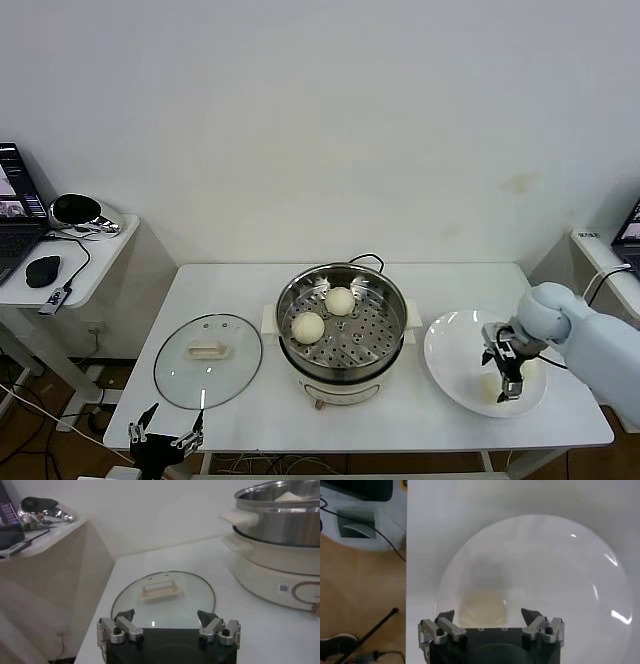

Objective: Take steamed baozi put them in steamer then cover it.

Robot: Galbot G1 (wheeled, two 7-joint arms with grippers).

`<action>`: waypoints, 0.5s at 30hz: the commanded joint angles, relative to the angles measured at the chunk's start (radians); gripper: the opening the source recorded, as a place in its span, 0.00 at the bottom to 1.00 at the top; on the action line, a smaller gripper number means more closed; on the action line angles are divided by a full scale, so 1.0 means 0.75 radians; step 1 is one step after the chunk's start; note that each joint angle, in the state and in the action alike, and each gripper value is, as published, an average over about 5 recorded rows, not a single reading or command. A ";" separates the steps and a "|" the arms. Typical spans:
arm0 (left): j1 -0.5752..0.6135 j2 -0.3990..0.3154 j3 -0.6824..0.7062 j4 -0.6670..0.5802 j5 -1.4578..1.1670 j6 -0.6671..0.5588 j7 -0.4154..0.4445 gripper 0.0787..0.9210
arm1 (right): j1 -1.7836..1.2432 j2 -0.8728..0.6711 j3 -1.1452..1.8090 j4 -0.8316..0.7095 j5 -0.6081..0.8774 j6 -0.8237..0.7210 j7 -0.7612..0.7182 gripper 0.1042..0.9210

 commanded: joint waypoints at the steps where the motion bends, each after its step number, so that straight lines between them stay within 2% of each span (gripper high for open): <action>1: 0.001 0.000 0.003 0.004 0.010 0.000 0.000 0.88 | -0.039 0.017 0.020 -0.026 -0.025 0.007 0.009 0.88; 15: -0.008 -0.003 0.012 0.018 0.014 0.001 0.000 0.88 | -0.045 0.014 0.022 -0.044 -0.034 0.008 0.007 0.87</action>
